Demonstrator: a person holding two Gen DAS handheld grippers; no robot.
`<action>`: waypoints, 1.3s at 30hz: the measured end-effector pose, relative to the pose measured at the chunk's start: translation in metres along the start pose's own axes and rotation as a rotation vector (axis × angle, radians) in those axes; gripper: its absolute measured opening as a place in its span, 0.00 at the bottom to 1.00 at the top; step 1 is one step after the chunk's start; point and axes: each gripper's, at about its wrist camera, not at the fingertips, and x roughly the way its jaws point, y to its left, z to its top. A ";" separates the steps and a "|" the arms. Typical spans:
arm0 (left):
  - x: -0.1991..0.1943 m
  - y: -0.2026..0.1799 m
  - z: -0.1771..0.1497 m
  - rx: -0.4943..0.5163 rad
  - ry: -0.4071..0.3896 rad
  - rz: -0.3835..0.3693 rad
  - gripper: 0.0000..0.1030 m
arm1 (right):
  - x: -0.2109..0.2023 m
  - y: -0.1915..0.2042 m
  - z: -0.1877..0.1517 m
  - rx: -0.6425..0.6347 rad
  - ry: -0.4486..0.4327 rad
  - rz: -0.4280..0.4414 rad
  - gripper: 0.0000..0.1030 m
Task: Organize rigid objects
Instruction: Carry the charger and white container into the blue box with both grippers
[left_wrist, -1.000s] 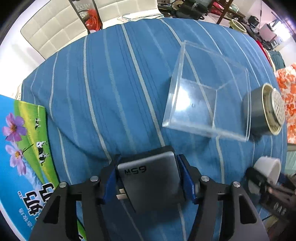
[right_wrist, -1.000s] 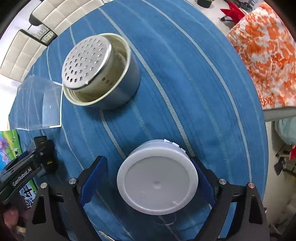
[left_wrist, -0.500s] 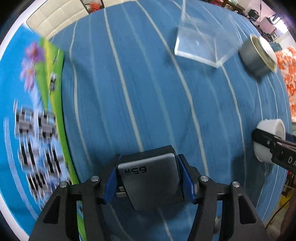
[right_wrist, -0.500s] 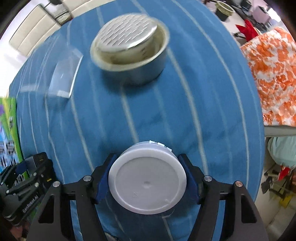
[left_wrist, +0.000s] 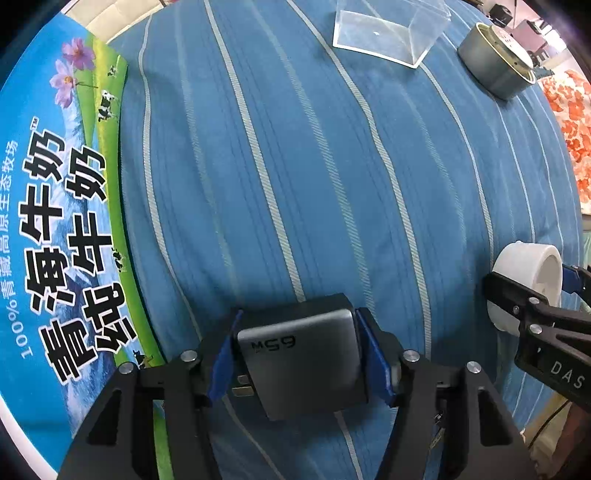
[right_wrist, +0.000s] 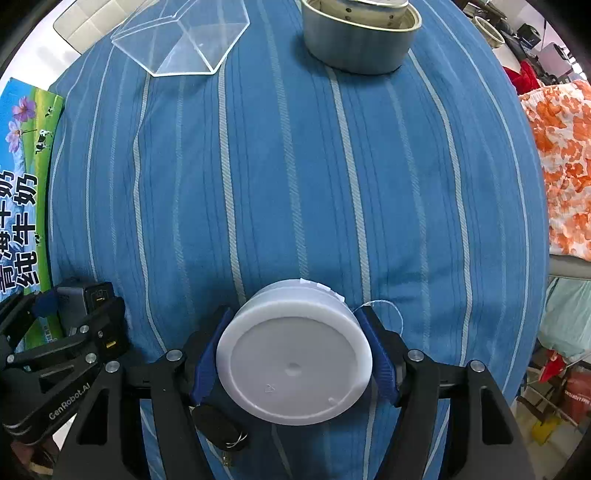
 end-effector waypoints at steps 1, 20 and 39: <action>0.000 0.000 -0.005 -0.003 -0.003 -0.003 0.58 | 0.001 -0.001 -0.002 0.005 -0.001 0.001 0.69; -0.034 0.011 -0.049 -0.010 -0.072 -0.026 0.50 | -0.007 -0.026 -0.026 0.092 -0.040 0.048 0.68; -0.133 0.043 -0.082 -0.013 -0.237 -0.057 0.50 | -0.088 -0.006 -0.046 0.103 -0.144 0.180 0.68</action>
